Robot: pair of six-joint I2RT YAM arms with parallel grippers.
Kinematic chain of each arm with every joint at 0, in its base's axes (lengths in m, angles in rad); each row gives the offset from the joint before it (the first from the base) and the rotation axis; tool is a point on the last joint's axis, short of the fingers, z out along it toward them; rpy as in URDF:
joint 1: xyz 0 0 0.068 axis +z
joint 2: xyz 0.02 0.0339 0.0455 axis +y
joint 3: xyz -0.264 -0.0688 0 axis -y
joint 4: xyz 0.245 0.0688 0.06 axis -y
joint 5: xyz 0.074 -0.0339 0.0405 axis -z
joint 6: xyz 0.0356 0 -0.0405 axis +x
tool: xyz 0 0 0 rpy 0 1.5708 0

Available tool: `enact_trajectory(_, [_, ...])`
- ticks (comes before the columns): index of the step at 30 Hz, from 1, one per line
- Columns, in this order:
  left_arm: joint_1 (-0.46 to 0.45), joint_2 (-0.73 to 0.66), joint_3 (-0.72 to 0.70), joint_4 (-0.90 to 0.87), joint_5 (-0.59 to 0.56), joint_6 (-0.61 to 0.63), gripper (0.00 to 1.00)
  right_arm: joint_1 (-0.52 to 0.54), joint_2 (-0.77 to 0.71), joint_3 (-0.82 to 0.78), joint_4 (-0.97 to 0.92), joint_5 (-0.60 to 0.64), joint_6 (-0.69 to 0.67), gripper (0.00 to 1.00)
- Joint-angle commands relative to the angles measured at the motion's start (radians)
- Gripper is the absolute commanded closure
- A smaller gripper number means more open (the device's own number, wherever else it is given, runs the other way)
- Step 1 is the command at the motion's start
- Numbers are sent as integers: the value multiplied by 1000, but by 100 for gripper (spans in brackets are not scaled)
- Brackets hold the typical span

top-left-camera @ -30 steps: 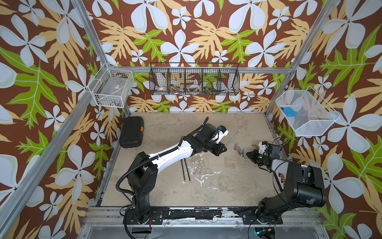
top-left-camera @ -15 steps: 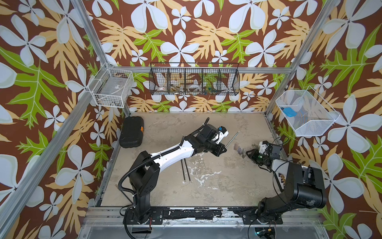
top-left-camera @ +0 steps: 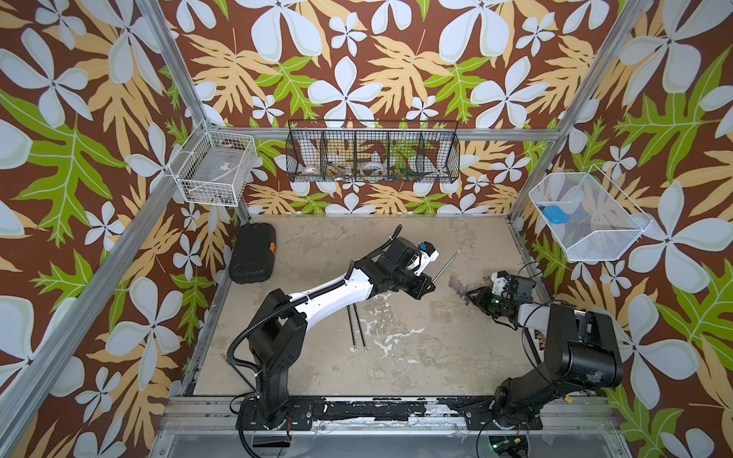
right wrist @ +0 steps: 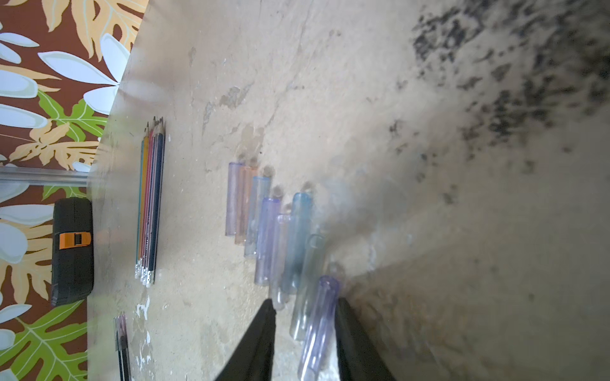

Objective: Remove the protective cover of the pencils
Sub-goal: Place the protective sleeve at the center of the board, then place the pencil at the center of the board.

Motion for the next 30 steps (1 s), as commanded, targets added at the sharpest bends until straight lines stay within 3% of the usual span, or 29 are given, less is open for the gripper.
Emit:
enact_trajectory(1, [1, 1, 8, 3, 9, -9, 100, 9, 7, 9, 13, -23, 5, 65])
enact_trajectory(12, [1, 9, 12, -2, -4, -3, 100, 9, -27, 10, -19, 51, -5, 66])
enact_trajectory(19, [50, 45, 23, -25, -41, 10, 100, 9, -172, -17, -67, 136, -28, 66])
enact_trajectory(25, [164, 66, 21, -12, -32, -24, 100, 21, -475, -135, -138, 157, -62, 67])
enact_trajectory(30, [240, 91, -25, 86, 107, -115, 100, 65, -876, -352, -152, 195, -9, 67])
